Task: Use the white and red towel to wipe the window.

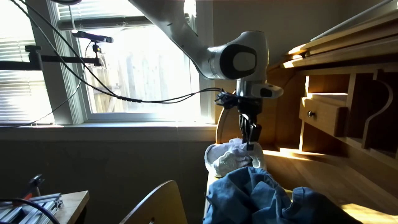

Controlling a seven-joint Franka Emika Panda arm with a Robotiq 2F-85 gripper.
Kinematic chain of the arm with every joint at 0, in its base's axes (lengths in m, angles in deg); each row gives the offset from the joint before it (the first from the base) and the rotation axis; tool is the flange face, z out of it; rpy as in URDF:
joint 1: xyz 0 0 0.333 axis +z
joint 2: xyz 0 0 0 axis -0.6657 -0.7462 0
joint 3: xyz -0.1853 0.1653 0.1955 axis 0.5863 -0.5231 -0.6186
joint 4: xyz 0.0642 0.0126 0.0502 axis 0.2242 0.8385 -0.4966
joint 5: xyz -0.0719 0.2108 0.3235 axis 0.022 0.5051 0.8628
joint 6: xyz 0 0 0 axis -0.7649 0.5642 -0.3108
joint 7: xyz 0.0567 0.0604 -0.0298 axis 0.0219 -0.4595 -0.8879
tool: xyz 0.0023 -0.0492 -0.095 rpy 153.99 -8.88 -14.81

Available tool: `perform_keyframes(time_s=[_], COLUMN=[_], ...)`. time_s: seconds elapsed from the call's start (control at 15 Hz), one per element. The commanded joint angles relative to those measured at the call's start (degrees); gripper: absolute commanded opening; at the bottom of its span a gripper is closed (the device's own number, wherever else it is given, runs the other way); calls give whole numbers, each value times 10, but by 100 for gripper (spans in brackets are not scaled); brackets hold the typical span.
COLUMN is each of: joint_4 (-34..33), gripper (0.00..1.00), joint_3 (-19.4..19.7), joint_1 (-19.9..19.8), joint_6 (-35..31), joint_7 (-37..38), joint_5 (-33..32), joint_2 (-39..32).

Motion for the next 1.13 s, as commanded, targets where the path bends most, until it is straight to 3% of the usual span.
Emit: perform_keyframes(time_s=[0.0,0.2,0.27,0.8,0.87,1.07], joint_4=[-17,-11,-5,18,-15,-3], gripper=[75,97,99,100,100,100], joint_3=[1,-7,-9,-20,-23,-26], joint_1=[14,14,14,-6,-5,-11], joint_6=[94,158,176,259,257,258], joint_7=[27,31,34,45,44,43], joint_5=[-29,-32,-31,-19,-24,-24], joint_2=[41,87,106,200,170,185])
